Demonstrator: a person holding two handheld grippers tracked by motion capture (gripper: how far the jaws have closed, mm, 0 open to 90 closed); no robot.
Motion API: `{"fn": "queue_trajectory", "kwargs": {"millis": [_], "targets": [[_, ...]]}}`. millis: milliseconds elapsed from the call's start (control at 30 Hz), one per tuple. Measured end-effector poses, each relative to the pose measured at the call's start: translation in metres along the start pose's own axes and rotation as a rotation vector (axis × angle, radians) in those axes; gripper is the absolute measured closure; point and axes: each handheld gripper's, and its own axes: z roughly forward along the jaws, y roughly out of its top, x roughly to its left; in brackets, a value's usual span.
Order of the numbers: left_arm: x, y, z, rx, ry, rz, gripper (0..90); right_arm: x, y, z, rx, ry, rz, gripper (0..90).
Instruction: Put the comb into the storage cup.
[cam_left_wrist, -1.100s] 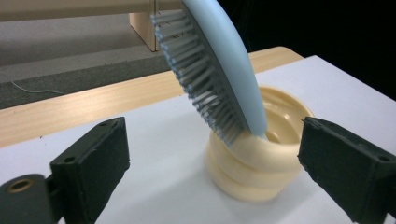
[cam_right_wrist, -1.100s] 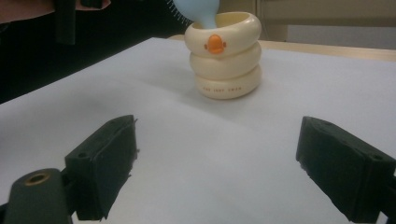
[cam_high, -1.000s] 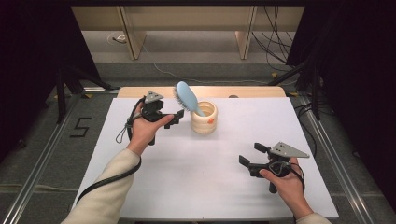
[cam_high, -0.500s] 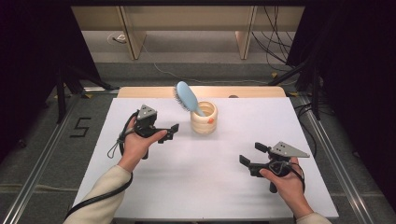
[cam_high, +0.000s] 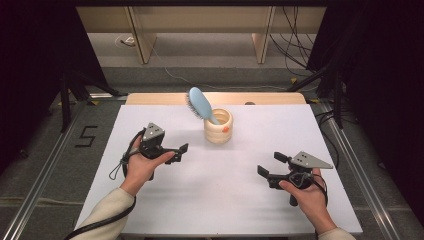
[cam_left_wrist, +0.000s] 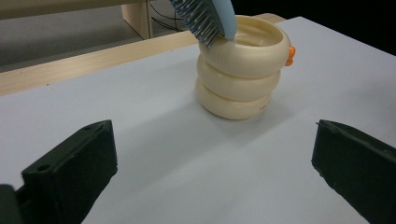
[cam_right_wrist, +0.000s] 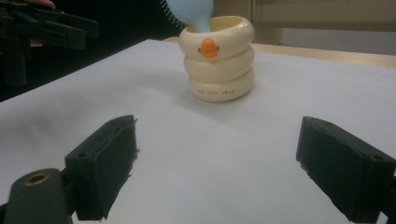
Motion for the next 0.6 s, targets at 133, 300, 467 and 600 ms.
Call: {"fn": "queue_trajectory", "kwargs": {"millis": [133,300,467,600], "targets": [[-0.001,-0.005,-0.004,0.006,-0.005,0.023,0.0,0.000,0.000,0.000,0.000,-0.001,-0.002,13.2],[-0.002,-0.007,-0.008,0.002,-0.002,0.035,0.0,0.000,0.001,-0.001,-0.003,0.001,-0.005,13.2],[-0.005,-0.012,-0.012,0.002,-0.018,0.050,0.0,-0.001,0.001,-0.002,-0.002,-0.002,-0.005,13.2],[-0.007,-0.019,-0.016,0.008,-0.026,0.057,0.0,-0.001,0.001,-0.002,0.000,-0.006,-0.015,13.2]]}}
